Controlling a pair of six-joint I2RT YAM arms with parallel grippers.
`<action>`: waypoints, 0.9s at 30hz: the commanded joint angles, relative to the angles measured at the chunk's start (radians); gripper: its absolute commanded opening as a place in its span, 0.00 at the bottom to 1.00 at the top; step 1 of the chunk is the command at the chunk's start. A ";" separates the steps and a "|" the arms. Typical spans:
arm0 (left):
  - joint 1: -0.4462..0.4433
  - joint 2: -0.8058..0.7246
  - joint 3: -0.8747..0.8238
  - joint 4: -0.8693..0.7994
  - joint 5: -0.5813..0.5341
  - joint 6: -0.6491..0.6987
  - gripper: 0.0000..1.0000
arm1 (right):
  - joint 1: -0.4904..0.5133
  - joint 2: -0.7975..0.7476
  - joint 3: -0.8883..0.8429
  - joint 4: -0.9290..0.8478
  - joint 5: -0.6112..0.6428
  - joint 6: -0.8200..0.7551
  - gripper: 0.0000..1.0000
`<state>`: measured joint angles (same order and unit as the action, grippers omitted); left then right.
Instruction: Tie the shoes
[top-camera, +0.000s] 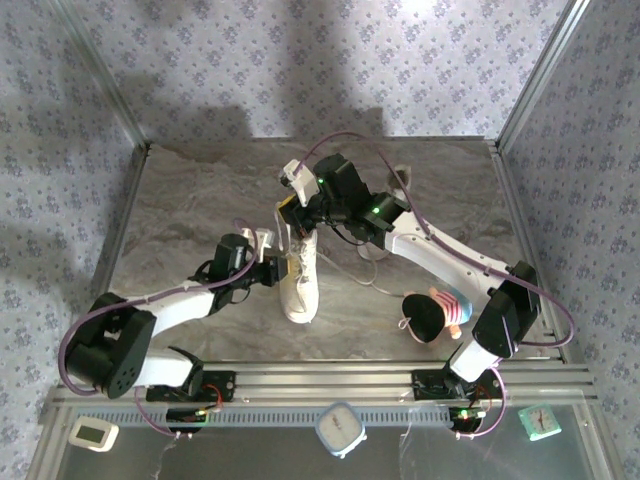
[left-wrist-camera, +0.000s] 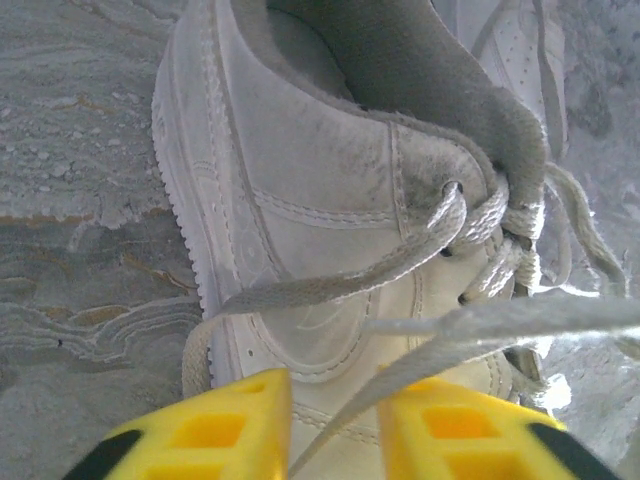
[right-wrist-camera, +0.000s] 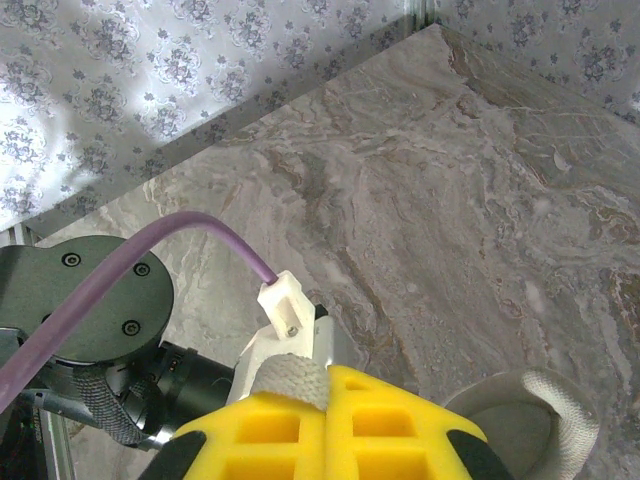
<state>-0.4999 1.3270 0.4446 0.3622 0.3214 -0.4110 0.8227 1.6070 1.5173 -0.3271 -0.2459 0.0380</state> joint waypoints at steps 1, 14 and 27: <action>-0.006 0.011 0.033 0.017 0.001 0.023 0.18 | -0.003 0.007 0.035 -0.029 0.003 0.007 0.00; -0.037 -0.147 0.002 -0.068 -0.075 0.040 0.00 | -0.001 0.023 0.067 -0.040 0.040 0.016 0.00; -0.066 -0.228 0.013 -0.169 -0.148 0.085 0.00 | 0.008 0.086 0.174 -0.094 0.108 0.039 0.00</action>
<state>-0.5583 1.1297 0.4492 0.2279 0.2001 -0.3584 0.8238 1.6733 1.6440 -0.3786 -0.1852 0.0509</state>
